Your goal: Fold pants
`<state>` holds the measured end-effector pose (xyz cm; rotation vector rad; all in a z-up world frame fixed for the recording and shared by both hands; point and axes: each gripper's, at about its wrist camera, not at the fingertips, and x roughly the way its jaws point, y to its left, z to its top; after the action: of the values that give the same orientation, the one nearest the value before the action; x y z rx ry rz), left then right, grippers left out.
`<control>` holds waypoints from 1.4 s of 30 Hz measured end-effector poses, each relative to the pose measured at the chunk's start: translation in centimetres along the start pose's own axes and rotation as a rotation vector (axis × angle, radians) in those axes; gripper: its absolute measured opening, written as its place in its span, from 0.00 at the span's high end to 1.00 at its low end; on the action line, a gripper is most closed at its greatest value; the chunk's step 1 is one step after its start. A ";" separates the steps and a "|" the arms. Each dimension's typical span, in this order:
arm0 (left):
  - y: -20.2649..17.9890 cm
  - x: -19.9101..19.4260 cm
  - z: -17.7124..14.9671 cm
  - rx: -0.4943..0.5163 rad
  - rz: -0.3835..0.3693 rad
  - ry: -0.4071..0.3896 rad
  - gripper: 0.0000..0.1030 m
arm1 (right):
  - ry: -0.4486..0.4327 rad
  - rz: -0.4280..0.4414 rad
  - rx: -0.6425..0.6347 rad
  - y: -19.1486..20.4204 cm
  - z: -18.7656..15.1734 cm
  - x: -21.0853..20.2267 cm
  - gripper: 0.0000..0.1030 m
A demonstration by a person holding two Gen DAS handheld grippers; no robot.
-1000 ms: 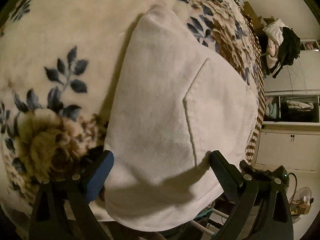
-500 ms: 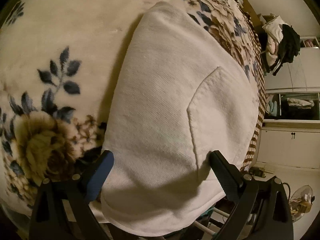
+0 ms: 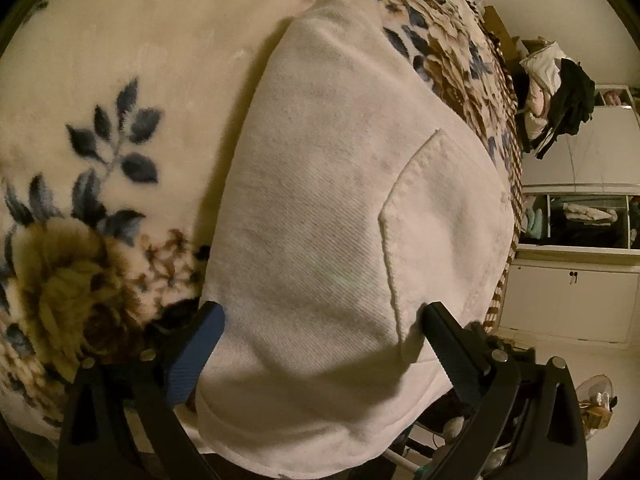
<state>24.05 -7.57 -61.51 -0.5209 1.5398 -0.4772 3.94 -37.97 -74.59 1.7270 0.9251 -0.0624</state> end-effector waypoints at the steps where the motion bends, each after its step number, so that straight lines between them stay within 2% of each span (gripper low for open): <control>1: 0.2 0.0 0.0 -0.005 -0.007 -0.001 0.01 | -0.007 0.004 0.002 0.1 0.0 0.2 0.06; 5: 0.6 0.1 -0.1 -0.027 -0.034 -0.006 0.01 | -0.040 0.006 -0.025 0.5 -0.2 0.9 0.08; 6: 0.7 0.0 -0.2 -0.033 -0.040 -0.007 0.01 | -0.049 -0.003 -0.030 0.7 -0.4 0.9 0.15; 7: 0.6 -0.1 -0.2 -0.033 -0.040 -0.011 0.08 | -0.064 -0.032 -0.043 0.9 -0.7 0.9 0.33; 8: 0.4 -0.2 -0.3 -0.027 -0.040 -0.020 0.17 | -0.071 -0.045 -0.050 0.8 -1.0 0.5 0.39; 9: 0.2 -0.5 -0.4 -0.011 -0.042 -0.029 0.40 | -0.077 -0.052 -0.054 0.9 -1.1 0.5 0.44; 10: -0.3 -1.0 -0.7 0.013 -0.059 -0.039 0.55 | -0.080 -0.061 -0.062 1.1 -1.4 0.4 0.47; 13: -1.7 -2.3 -1.2 0.065 -0.059 -0.067 0.72 | -0.083 -0.095 -0.107 2.7 -2.1 0.0 0.51; 15: -2.3 -3.3 -1.5 0.063 -0.067 -0.075 0.76 | -0.079 -0.106 -0.128 3.9 -2.6 -0.1 0.53; 20: -5.1 -6.5 -2.0 0.089 -0.046 -0.084 0.78 | -0.061 -0.143 -0.186 8.1 -3.5 -1.0 0.55; 25: -8.7 -10.7 -2.1 0.093 -0.020 -0.114 0.78 | -0.018 -0.144 -0.225 13.3 -4.0 -2.5 0.57; 34: -14.5 -18.7 1.3 0.126 -0.003 -0.212 0.78 | 0.049 -0.127 -0.341 24.6 -4.9 -3.9 0.58; 38: -15.3 -18.5 1.9 0.199 0.006 -0.195 0.78 | 0.043 -0.138 -0.369 25.8 -4.9 -4.6 0.58; 42: -11.3 -13.8 2.0 0.158 0.005 -0.122 0.77 | 0.021 -0.173 -0.326 21.3 -3.9 -3.2 0.58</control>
<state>26.67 -8.47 -43.77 -0.4161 1.3734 -0.5490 13.00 -38.03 -54.67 1.3478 1.0366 -0.0061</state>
